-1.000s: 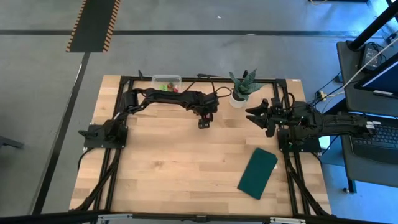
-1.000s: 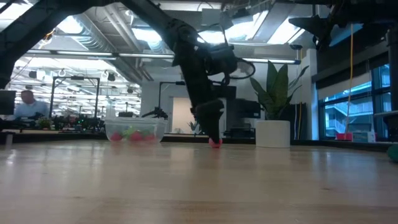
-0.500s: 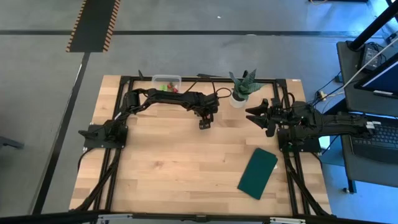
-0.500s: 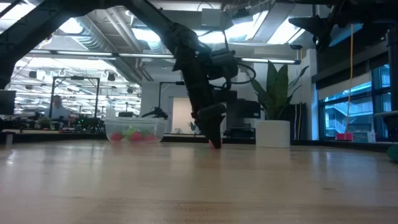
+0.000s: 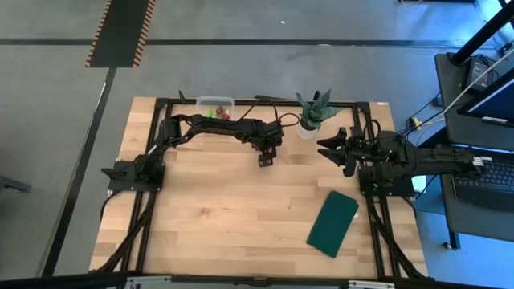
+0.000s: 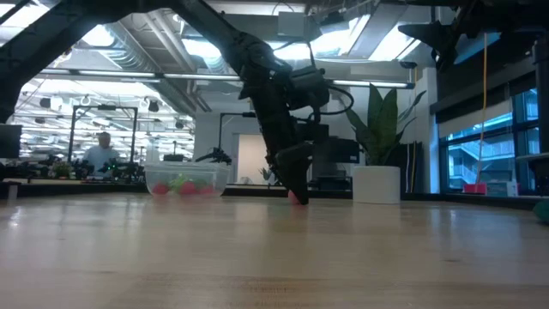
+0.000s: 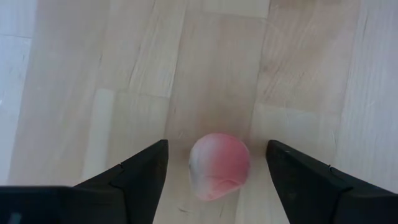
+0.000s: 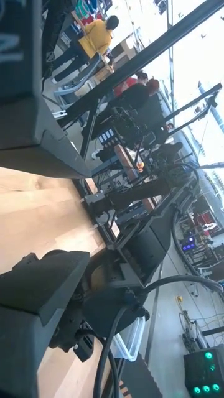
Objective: Pick and placing Produce into tupperware
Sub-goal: Put the pink peach into the transparent container
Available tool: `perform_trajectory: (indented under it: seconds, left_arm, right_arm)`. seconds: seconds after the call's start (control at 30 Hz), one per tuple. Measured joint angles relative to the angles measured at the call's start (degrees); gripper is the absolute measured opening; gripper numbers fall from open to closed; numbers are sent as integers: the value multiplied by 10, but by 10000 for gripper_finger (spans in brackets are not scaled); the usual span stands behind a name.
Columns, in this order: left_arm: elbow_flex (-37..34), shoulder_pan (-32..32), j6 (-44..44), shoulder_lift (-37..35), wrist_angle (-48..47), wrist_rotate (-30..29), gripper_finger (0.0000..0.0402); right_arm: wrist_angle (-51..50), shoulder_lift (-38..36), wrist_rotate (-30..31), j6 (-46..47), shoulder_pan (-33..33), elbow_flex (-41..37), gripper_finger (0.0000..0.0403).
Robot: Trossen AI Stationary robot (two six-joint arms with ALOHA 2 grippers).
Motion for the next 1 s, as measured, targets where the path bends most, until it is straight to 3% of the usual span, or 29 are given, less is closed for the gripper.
perform_trajectory:
  seconds: [1.0]
  left_arm:
    - [0, -2, 2, 0, -11, -2, 129]
  right_arm:
    - [0, 0, 0, 0, 0, 0, 204]
